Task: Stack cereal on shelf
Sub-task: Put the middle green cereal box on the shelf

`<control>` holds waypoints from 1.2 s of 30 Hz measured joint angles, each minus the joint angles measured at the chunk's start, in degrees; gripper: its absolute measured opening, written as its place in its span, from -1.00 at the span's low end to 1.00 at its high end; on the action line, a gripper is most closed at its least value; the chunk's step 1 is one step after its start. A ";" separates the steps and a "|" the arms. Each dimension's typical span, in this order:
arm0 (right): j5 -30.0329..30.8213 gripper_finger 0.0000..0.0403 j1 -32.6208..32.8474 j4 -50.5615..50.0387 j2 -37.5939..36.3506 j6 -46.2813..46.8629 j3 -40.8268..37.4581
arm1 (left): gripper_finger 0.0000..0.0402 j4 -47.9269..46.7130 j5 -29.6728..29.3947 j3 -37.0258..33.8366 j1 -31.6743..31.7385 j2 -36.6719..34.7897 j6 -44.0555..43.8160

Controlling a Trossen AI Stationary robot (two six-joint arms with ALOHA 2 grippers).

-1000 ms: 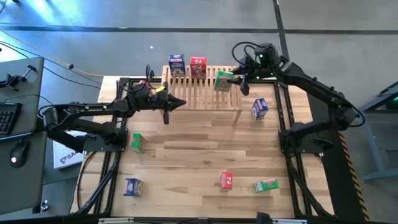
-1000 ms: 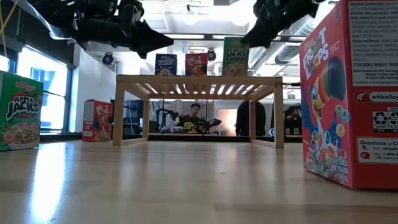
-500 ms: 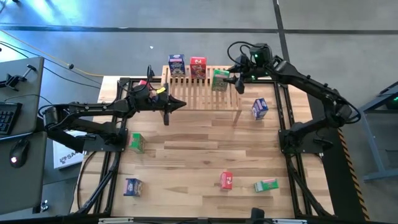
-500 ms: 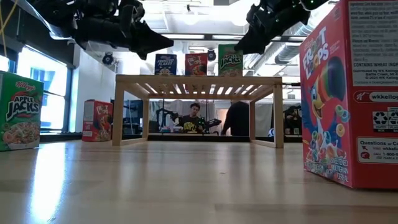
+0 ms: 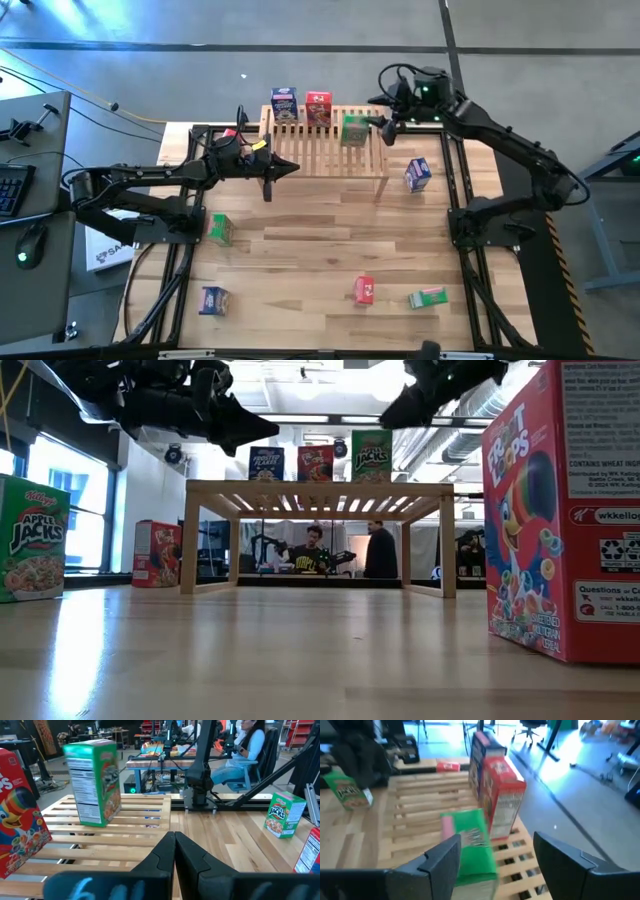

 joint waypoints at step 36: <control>25.00 -0.99 26.58 3.34 6.00 4.11 -5.20 | -1.00 0.08 0.00 -0.02 0.02 0.00 0.66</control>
